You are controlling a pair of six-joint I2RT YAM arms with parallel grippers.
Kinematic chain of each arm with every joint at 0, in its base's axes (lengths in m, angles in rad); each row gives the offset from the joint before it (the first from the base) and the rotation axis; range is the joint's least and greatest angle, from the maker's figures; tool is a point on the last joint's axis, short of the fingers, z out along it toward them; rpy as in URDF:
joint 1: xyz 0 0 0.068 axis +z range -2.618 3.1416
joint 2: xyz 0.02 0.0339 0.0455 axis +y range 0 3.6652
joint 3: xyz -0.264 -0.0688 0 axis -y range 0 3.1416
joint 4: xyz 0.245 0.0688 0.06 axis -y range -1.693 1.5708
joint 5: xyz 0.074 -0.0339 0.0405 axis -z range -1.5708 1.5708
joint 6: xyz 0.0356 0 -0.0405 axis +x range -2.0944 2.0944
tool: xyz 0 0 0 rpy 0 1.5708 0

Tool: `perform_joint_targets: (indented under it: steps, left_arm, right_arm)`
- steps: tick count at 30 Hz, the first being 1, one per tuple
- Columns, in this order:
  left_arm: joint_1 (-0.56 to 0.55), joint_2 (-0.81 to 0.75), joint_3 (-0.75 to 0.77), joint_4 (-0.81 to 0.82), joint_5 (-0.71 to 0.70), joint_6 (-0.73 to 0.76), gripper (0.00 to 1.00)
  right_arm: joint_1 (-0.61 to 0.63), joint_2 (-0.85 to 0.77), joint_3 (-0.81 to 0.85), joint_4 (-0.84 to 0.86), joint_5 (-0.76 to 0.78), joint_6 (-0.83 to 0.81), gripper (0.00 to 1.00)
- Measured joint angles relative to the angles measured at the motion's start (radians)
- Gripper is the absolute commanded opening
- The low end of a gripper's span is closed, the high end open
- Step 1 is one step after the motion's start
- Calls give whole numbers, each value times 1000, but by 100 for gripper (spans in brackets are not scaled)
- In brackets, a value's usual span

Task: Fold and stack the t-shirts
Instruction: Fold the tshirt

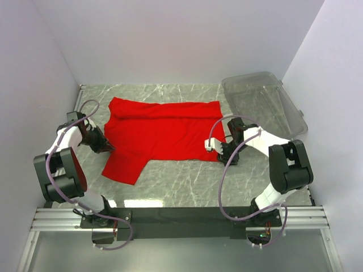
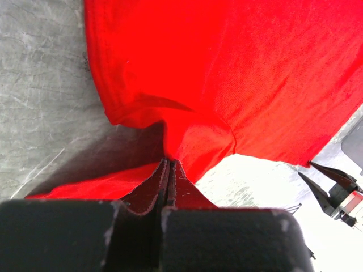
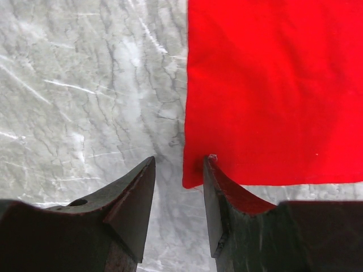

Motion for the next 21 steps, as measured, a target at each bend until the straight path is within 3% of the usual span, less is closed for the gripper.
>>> perform_joint_targets:
  steps: [7, 10, 14, 21]
  left_arm:
    - [0, 0, 0, 0, 6, 0, 1]
    - [0, 0, 0, 0, 6, 0, 1]
    - [3, -1, 0, 0, 7, 0, 1]
    - [29, -17, 0, -19, 14, 4, 1]
  right_arm:
    - [16, -8, -11, 57, 37, 47, 37]
    - [17, -7, -11, 89, 53, 67, 26]
    - [17, -7, -11, 115, 67, 92, 1]
    - [-4, -41, -6, 82, 34, 107, 0]
